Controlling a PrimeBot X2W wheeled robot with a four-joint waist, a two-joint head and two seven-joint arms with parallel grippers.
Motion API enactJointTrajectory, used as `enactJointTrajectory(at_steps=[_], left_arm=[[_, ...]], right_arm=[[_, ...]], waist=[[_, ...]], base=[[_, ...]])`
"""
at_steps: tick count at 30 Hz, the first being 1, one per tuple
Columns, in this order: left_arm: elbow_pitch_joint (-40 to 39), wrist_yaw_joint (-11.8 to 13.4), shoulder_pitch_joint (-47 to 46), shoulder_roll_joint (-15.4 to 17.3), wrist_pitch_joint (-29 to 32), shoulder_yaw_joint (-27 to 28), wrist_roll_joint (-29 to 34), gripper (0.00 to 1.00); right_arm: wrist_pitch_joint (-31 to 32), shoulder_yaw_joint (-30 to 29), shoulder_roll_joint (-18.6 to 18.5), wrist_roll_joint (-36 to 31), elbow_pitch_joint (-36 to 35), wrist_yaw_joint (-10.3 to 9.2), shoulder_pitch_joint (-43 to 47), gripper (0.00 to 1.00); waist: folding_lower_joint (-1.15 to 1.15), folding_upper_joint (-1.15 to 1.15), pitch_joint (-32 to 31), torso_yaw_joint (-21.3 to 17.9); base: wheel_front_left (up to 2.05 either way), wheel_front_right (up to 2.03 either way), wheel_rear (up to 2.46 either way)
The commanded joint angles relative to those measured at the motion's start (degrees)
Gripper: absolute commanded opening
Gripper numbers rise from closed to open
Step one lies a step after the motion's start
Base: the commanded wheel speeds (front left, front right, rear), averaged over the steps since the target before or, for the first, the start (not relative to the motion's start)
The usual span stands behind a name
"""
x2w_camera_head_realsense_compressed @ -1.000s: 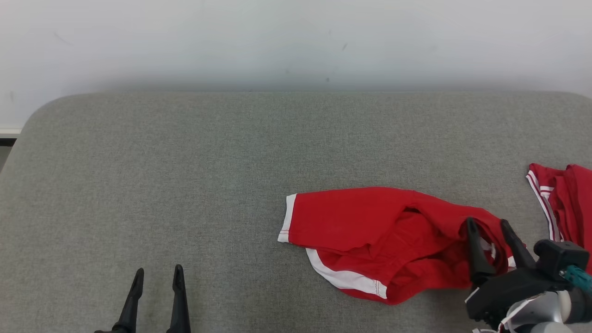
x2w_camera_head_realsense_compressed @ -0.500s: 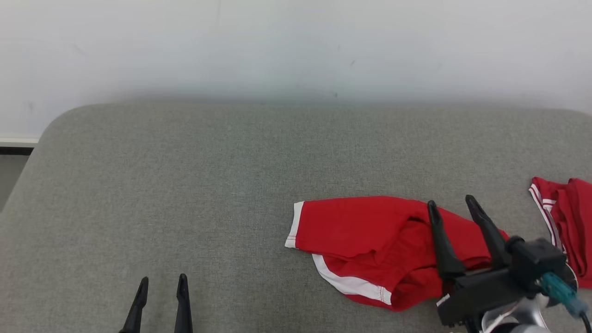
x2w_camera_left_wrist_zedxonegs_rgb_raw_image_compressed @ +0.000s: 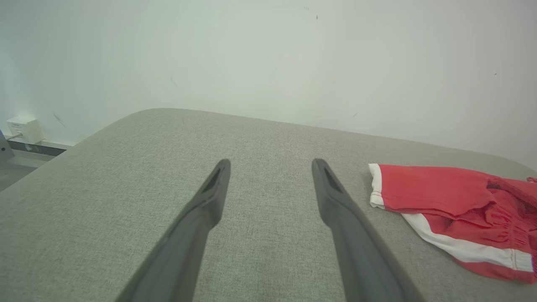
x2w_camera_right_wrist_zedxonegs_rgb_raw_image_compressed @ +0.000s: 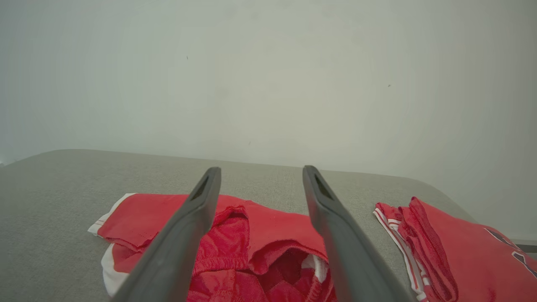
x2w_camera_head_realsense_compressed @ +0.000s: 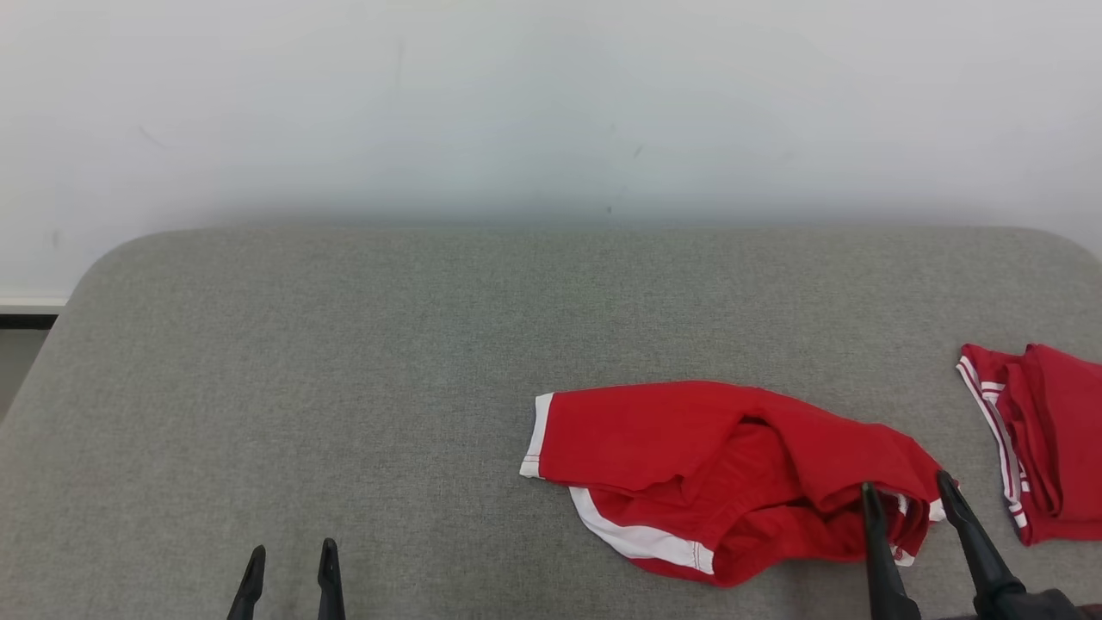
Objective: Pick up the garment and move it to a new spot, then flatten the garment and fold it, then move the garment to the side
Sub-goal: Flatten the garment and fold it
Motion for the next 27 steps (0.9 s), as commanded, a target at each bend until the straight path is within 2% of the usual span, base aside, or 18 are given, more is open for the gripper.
enactJointTrajectory(at_steps=[1, 10, 19, 23, 27], left_arm=[[0.12, -0.02, 0.72, -0.01, -0.15, 0.09, 0.38, 1.0], [0.04, 0.29, 0.82, -0.02, -0.15, -0.28, -0.08, 1.0], [0.51, -0.6, -0.22, -0.02, -0.15, -1.06, 0.25, 1.0], [2.43, -2.55, -2.85, -0.03, -0.15, -4.7, 0.49, 1.0], [8.0, -4.05, -7.2, 0.0, 0.66, -12.45, 0.44, 1.0]], right_arm=[[-0.62, -0.76, -0.46, -0.47, 0.68, -0.14, 0.87, 1.0], [-1.58, -1.3, -0.06, 0.64, 2.91, -0.14, 0.64, 1.0], [-1.67, -1.15, 0.17, 0.99, 3.16, -0.14, -0.21, 1.0], [-1.51, -1.25, 0.25, 1.1, 3.04, -0.14, -0.45, 1.0], [-1.42, -1.39, 0.3, 1.06, 2.85, -0.14, -0.83, 1.0]], waist=[[0.01, 0.0, -0.36, -0.41], [0.01, 0.0, -0.52, -1.27], [0.01, 0.0, -0.25, -1.2], [0.01, 0.0, 0.2, -2.06], [0.01, 0.0, 1.07, -4.03]], base=[[0.0, 0.0, 0.0], [0.0, 0.0, 0.0], [0.0, 0.0, 0.0], [0.0, 0.0, 0.0], [0.0, 0.0, 0.0]])
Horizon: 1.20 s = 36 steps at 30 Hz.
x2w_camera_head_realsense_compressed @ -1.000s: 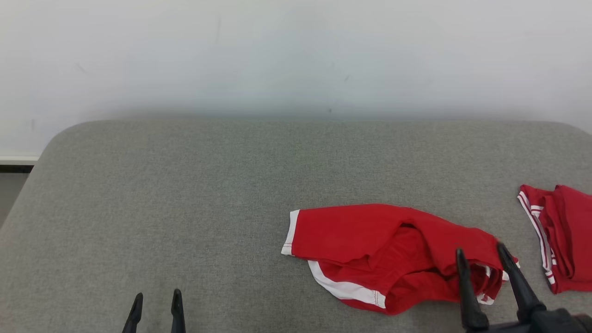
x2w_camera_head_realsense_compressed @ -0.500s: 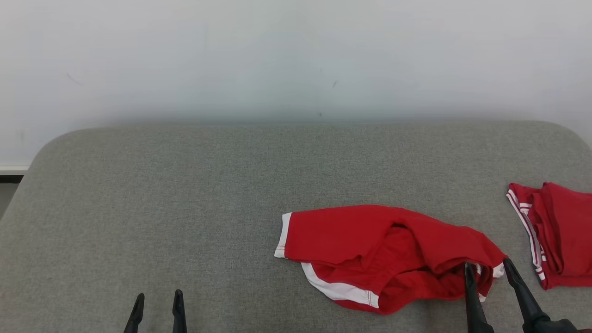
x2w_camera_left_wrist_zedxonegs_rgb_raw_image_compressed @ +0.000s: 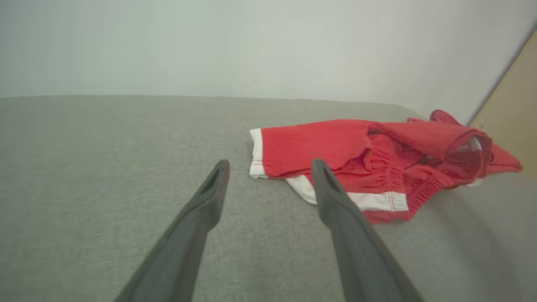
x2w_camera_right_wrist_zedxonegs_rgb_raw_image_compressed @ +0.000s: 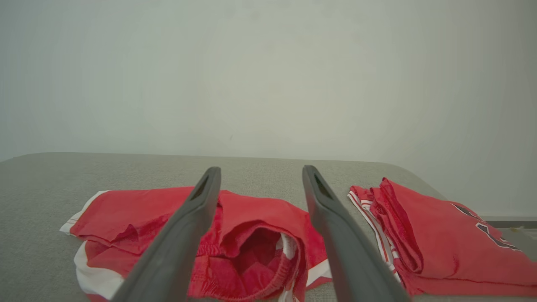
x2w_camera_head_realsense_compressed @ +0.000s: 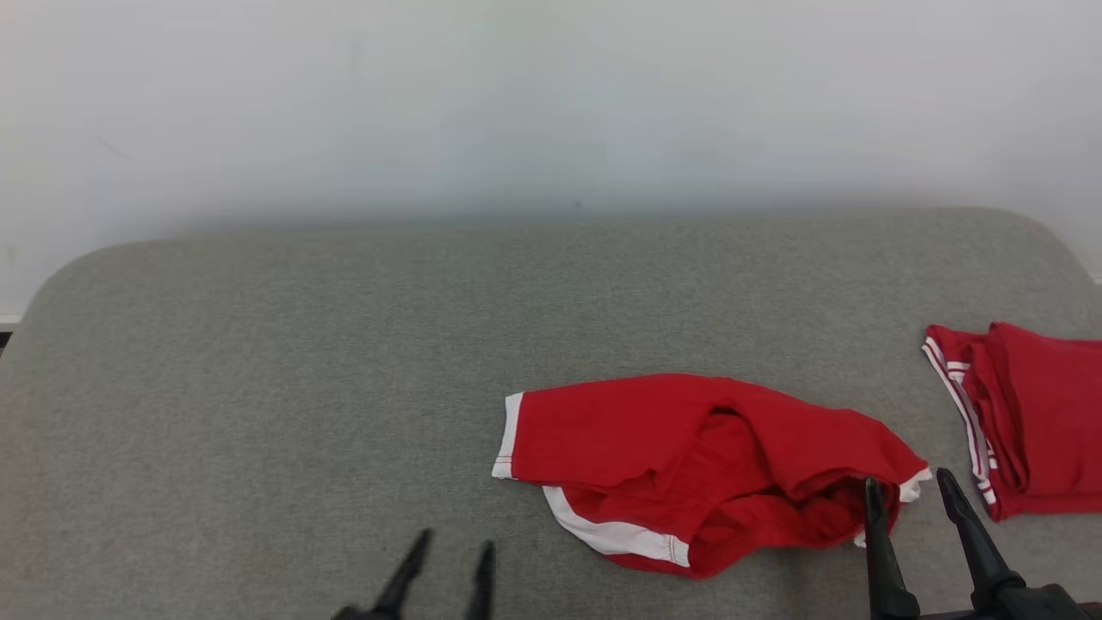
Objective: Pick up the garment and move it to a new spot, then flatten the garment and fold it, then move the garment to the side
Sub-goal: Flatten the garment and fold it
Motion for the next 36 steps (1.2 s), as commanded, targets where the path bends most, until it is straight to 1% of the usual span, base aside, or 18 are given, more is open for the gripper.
enactJointTrajectory(at_steps=[1, 5, 7, 9, 12, 15, 18, 23, 26, 31, 32, 33, 34, 36], left_arm=[[1.04, -0.18, -2.21, 0.08, 0.82, -1.54, -0.4, 1.0], [6.08, -0.34, -8.4, 0.23, 4.71, -12.16, -2.9, 1.0], [8.29, -0.29, -11.41, 0.42, 6.19, -16.09, -5.35, 1.0], [10.47, -0.31, -14.27, 0.38, 7.85, -19.44, -7.13, 1.0], [13.7, -0.32, -17.7, 0.36, 9.89, -22.66, -8.58, 1.0], [16.57, -0.32, -20.29, 0.3, 11.58, -23.81, -9.58, 1.0], [18.99, 0.93, -22.28, 0.19, 13.14, -24.14, -10.1, 1.0], [21.67, 5.57, -24.44, 0.11, 13.63, -23.6, -10.96, 1.0], [22.68, 7.98, -25.12, 0.06, 14.86, -24.55, -11.83, 1.0], [23.89, 10.53, -25.62, 0.19, 16.52, -26.33, -12.24, 1.0], [23.89, 10.53, -25.62, 0.19, 16.52, -26.33, -12.24, 1.0], [24.03, 10.94, -25.78, 0.2, 16.6, -26.42, -12.42, 0.39], [24.03, 11.38, -25.93, 0.2, 16.36, -26.48, -12.69, 0.0], [23.81, 11.74, -26.0, 0.17, 16.1, -26.69, -13.39, 0.0]], right_arm=[[0.03, 0.22, 0.06, 0.3, -0.22, -0.14, -0.51, 1.0], [-0.06, 0.56, 0.08, 0.32, -0.08, -0.14, -1.36, 1.0], [-0.18, 0.79, 0.12, 0.47, 0.04, -0.14, -1.69, 1.0], [-0.34, 1.04, 0.14, 0.62, 0.07, -0.14, -2.23, 1.0], [-0.62, 1.5, 0.17, 0.95, 0.45, -0.14, -2.72, 1.0], [-0.69, 1.87, 0.18, 1.61, 0.73, -0.14, -3.34, 1.0], [-1.02, 2.11, 0.19, 2.31, 1.03, -0.14, -3.64, 1.0], [-1.23, 2.78, 0.19, 3.09, 1.67, -0.15, -4.45, 1.0], [-1.44, 2.7, 0.2, 3.45, 1.93, -0.15, -4.55, 1.0], [-1.64, 2.96, 0.2, 3.48, 2.34, -0.15, -4.73, 1.0], [-1.64, 2.96, 0.2, 3.48, 2.34, -0.15, -4.73, 1.0], [-1.61, 3.11, 0.2, 3.31, 2.4, -0.15, -4.72, 1.0], [-1.57, 3.2, 0.2, 3.11, 2.47, -0.15, -4.78, 1.0], [-1.6, 3.37, 0.2, 2.74, 2.58, -0.15, -4.73, 1.0]], waist=[[0.0, 0.0, 1.0, -1.65], [0.0, 0.0, 2.72, -4.66], [0.0, 0.0, 3.45, -6.35], [0.0, 0.0, 4.21, -8.03], [0.0, 0.0, 5.3, -10.42], [0.0, 0.0, 6.26, -12.34], [0.0, 0.0, 7.17, -13.61], [0.0, 0.0, 8.34, -14.73], [0.0, 0.0, 8.59, -14.71], [0.0, 0.0, 8.62, -14.0], [0.0, 0.0, 8.62, -14.0], [0.0, 0.0, 8.52, -13.86], [0.0, 0.0, 8.44, -13.73], [0.0, 0.0, 8.19, -13.4]], base=[[0.0, 0.0, 0.0], [0.0, 0.0, 0.0], [0.0, 0.0, 0.0], [0.0, 0.0, 0.0], [0.0, 0.0, 0.0], [0.0, 0.0, 0.0], [0.0, 0.0, 0.0], [0.0, 0.0, 0.0], [0.0, 0.0, 0.0], [0.0, 0.0, 0.0], [0.0, 0.0, 0.0], [0.0, 0.0, 0.0], [0.0, 0.0, 0.0], [0.0, 0.0, 0.0]])
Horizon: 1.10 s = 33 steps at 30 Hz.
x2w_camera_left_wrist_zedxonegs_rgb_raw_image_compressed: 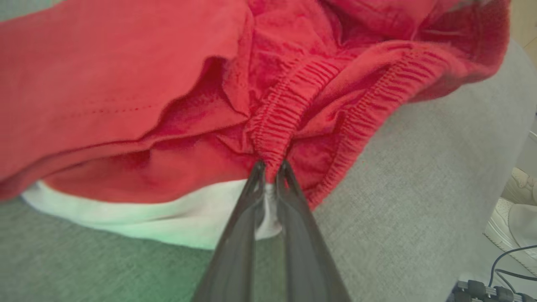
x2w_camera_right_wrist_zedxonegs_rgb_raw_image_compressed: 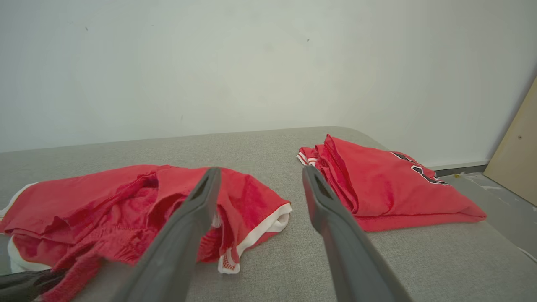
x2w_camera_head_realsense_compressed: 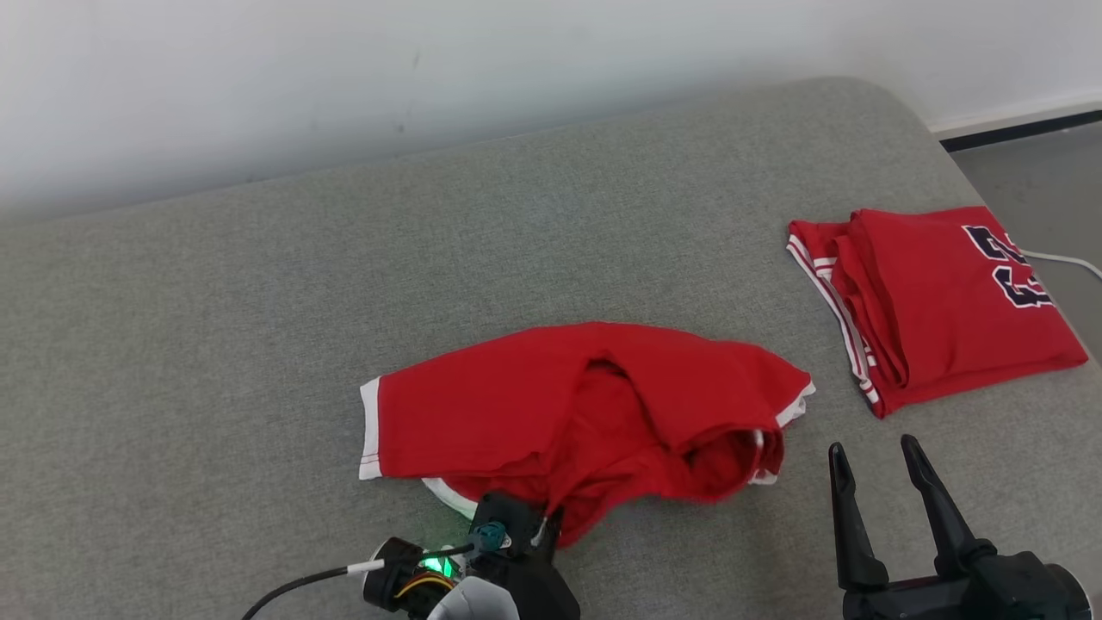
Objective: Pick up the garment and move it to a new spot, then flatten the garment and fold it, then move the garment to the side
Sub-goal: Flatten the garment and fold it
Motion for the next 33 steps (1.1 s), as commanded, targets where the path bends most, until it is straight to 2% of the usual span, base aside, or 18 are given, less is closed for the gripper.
enactJointTrajectory(at_steps=[1, 9, 17, 21, 29, 32, 33], left_arm=[[0.0, 0.29, -0.51, 0.26, -0.66, 0.01, -0.68, 0.0], [-3.78, -1.03, -3.59, 0.17, -5.32, 0.85, -3.1, 0.0], [-13.34, -2.96, -14.73, 0.17, -10.22, 0.64, -7.62, 0.0], [-17.42, -2.95, -21.73, 0.2, -12.43, -1.28, -11.06, 0.0], [-22.73, -0.15, -34.28, 0.17, -15.83, -5.4, -18.08, 0.0], [-24.59, -1.02, -36.64, 0.13, -16.56, -5.71, -20.03, 0.0], [-26.44, -1.87, -37.73, 0.2, -16.89, -5.49, -22.74, 0.0]], right_arm=[[-0.27, 0.04, 0.09, -0.28, 0.14, -0.15, 0.04, 1.0], [-0.3, -0.04, 0.09, -0.9, 0.26, -0.15, 0.66, 1.0], [0.11, 0.52, 0.09, -0.85, 0.26, -0.15, 0.48, 1.0], [1.26, 0.98, 0.09, -1.22, 0.62, -0.15, 0.37, 1.0], [6.21, 0.84, 0.06, -1.25, 0.56, -0.15, -0.66, 1.0], [7.08, 0.59, 0.07, -0.99, 0.3, -0.15, -0.63, 1.0], [7.5, 0.56, 0.07, -0.99, 0.13, -0.15, -0.42, 1.0]], waist=[[-0.01, -0.01, -0.3, 0.36], [-0.01, -0.01, -1.62, 1.61], [-0.01, -0.01, -2.61, 2.75], [-0.01, -0.01, -2.37, 3.04], [-0.01, -0.01, -1.43, 3.76], [-0.01, -0.01, -1.29, 4.05], [-0.01, -0.01, -1.25, 4.4]], base=[[0.0, 0.0, 0.0], [0.0, 0.0, 0.0], [0.0, 0.0, 0.0], [0.0, 0.0, 0.0], [0.0, 0.0, 0.0], [0.0, 0.0, 0.0], [0.0, 0.0, 0.0]])
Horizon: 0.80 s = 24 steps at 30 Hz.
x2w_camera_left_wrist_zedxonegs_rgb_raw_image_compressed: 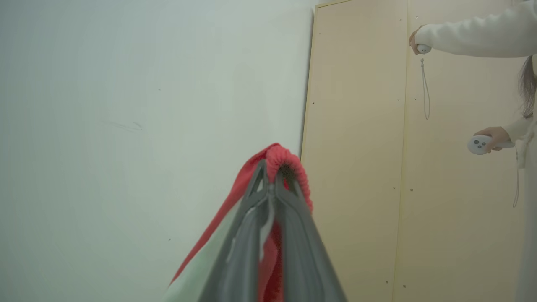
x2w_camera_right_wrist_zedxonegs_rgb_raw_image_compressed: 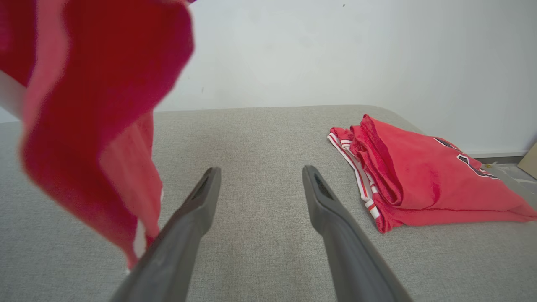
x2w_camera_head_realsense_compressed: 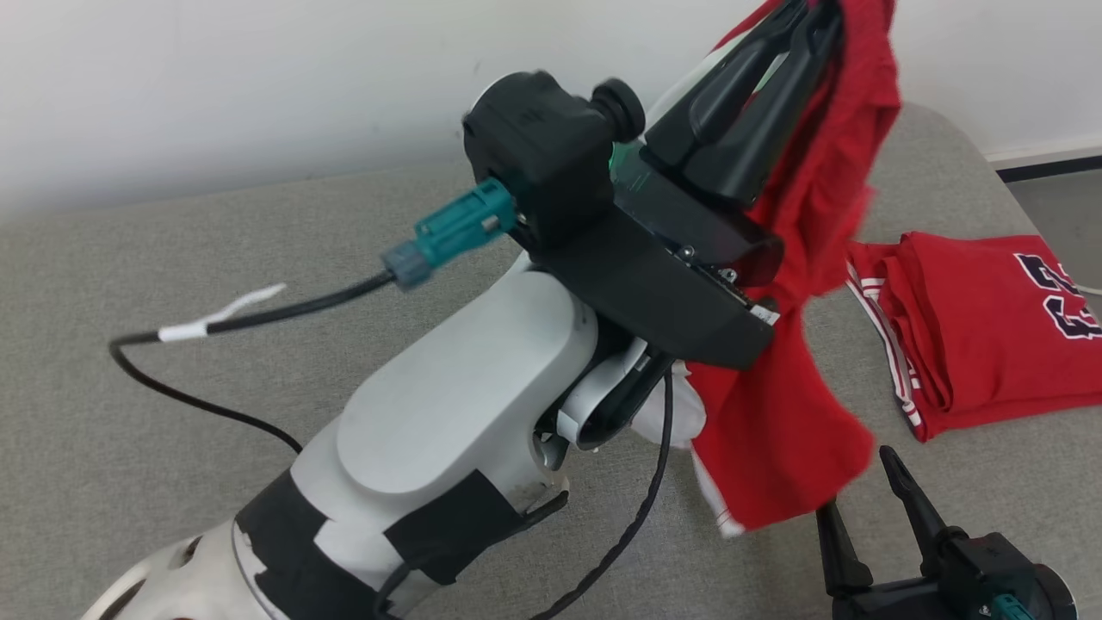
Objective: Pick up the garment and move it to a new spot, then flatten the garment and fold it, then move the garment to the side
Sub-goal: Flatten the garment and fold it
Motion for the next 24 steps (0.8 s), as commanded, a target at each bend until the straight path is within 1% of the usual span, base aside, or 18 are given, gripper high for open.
enactJointTrajectory(at_steps=[1, 3, 4, 5, 6, 9, 13, 15, 18, 19, 20, 21, 24], left_arm=[[-1.25, -0.34, -0.8, 0.14, -0.42, 0.72, -2.26, 0.0], [-2.99, -0.46, -0.11, 0.11, -0.45, 2.24, -4.37, 0.0], [-2.63, -0.1, 1.18, 0.11, -0.4, 2.49, -5.25, 0.0], [-0.66, 0.61, 2.99, 0.16, -0.42, 3.32, -5.32, 0.0], [-0.66, 0.61, 2.99, 0.16, -0.42, 3.32, -5.32, 0.0], [6.19, 2.22, 6.01, 0.23, -0.44, 3.98, -4.18, 0.0], [18.53, 4.78, 9.67, 2.39, -0.46, 3.82, -2.68, 0.0], [24.06, 5.26, 10.88, 3.27, -0.46, 3.47, -2.03, 0.0], [30.19, 5.67, 11.39, 4.38, -0.46, 4.76, -1.21, 0.0], [31.76, 5.81, 11.47, 4.75, -0.46, 5.31, -0.61, 0.16], [33.45, 6.11, 11.82, 5.11, -0.45, 5.7, -0.26, 0.7], [35.22, 6.32, 12.2, 5.28, -0.45, 6.49, -0.64, 1.0], [38.08, 6.58, 12.09, 6.04, -0.46, 8.79, -0.16, 1.0]], right_arm=[[0.33, -0.03, 0.04, 0.32, -0.2, -0.15, -0.13, 1.0], [0.32, 0.29, 0.04, 0.69, -0.27, -0.15, -0.25, 1.0], [0.34, 0.32, 0.03, 0.87, -0.31, -0.15, -0.32, 1.0], [0.24, 0.44, 0.02, 1.34, -0.33, -0.15, -0.5, 1.0], [0.24, 0.44, 0.02, 1.34, -0.33, -0.15, -0.5, 1.0], [0.35, 1.05, 0.05, 1.74, -0.1, -0.15, -0.73, 1.0], [0.64, 1.37, 0.04, 2.03, -0.03, -0.15, -0.83, 1.0], [0.81, 1.73, 0.02, 2.16, -0.02, -0.15, -1.0, 1.0], [0.7, 2.13, 0.02, 2.38, -0.01, -0.15, -1.35, 1.0], [0.71, 2.32, 0.02, 2.47, -0.04, -0.15, -1.57, 1.0], [0.72, 2.6, 0.03, 2.47, -0.06, -0.15, -1.79, 1.0], [0.7, 2.76, 0.03, 2.35, -0.03, -0.15, -1.97, 1.0], [0.74, 3.06, 0.03, 2.53, 0.03, -0.15, -2.2, 1.0]], waist=[[0.0, 0.0, 0.07, 0.44], [0.0, 0.0, 0.16, 0.72], [0.0, 0.0, 0.18, 0.98], [0.0, 0.0, 0.25, 1.48], [0.0, 0.0, 0.25, 1.48], [0.0, 0.0, 0.27, 2.04], [0.0, 0.0, 0.45, 2.64], [0.0, 0.0, 0.63, 2.71], [0.0, 0.0, 1.02, 2.72], [0.0, 0.0, 1.16, 2.66], [0.0, 0.0, 1.32, 2.53], [0.0, 0.0, 1.44, 2.44], [0.0, 0.0, 1.77, 2.36]], base=[[0.0, 0.0, 0.0], [0.0, 0.0, 0.0], [0.0, 0.0, 0.0], [0.0, 0.0, 0.0], [0.0, 0.0, 0.0], [0.0, 0.0, 0.0], [0.0, 0.0, 0.0], [0.0, 0.0, 0.0], [0.0, 0.0, 0.0], [0.0, 0.0, 0.0], [0.0, 0.0, 0.0], [0.0, 0.0, 0.0], [0.0, 0.0, 0.0]])
